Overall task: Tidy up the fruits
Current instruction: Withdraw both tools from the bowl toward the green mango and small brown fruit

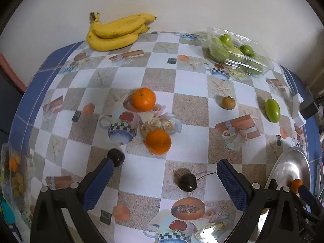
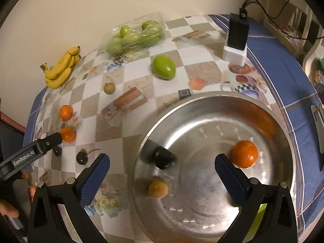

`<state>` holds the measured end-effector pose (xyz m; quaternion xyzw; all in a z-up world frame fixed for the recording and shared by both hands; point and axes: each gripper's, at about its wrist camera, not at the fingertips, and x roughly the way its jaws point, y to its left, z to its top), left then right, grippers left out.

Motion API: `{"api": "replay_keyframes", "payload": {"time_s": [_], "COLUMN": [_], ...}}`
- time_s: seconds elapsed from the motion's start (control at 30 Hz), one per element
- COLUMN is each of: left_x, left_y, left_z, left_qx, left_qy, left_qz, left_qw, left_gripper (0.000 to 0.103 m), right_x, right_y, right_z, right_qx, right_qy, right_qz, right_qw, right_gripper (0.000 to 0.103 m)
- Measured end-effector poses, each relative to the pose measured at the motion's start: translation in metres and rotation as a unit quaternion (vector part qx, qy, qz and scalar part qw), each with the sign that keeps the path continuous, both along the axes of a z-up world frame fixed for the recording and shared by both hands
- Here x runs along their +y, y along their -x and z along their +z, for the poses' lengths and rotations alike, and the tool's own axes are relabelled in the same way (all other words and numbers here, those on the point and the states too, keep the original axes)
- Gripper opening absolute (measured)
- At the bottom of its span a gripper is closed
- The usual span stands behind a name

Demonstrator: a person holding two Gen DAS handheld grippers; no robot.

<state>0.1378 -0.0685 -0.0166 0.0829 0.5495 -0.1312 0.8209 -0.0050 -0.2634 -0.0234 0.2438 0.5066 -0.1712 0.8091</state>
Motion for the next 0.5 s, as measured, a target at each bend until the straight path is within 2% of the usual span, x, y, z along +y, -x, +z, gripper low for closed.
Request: {"api": "replay_keyframes", "payload": {"time_s": [0.13,0.43,0.5], "left_x": [-0.002,-0.028,-0.032], "left_y": [-0.007,-0.022,-0.029], "left_z": [0.002,0.004,0.005], "left_qx": [-0.003,-0.016,-0.017], "left_qy": [0.005,0.009,0.022], "left_qz": [-0.002,-0.039,-0.045], "left_qw": [1.0000,0.9990,0.9986], "left_gripper": [0.103,0.103,0.103], "right_x": [0.006,-0.004,-0.009], "right_y": [-0.010,-0.046,-0.052], "right_z": [0.004,0.011,0.015], "right_qx": [0.001,0.022,0.025], "right_qy": [0.010,0.021,0.028], "right_qz": [0.008,0.033,0.036], "right_qw": [1.000,0.999,0.999], "right_gripper": [0.103,0.103,0.103]}}
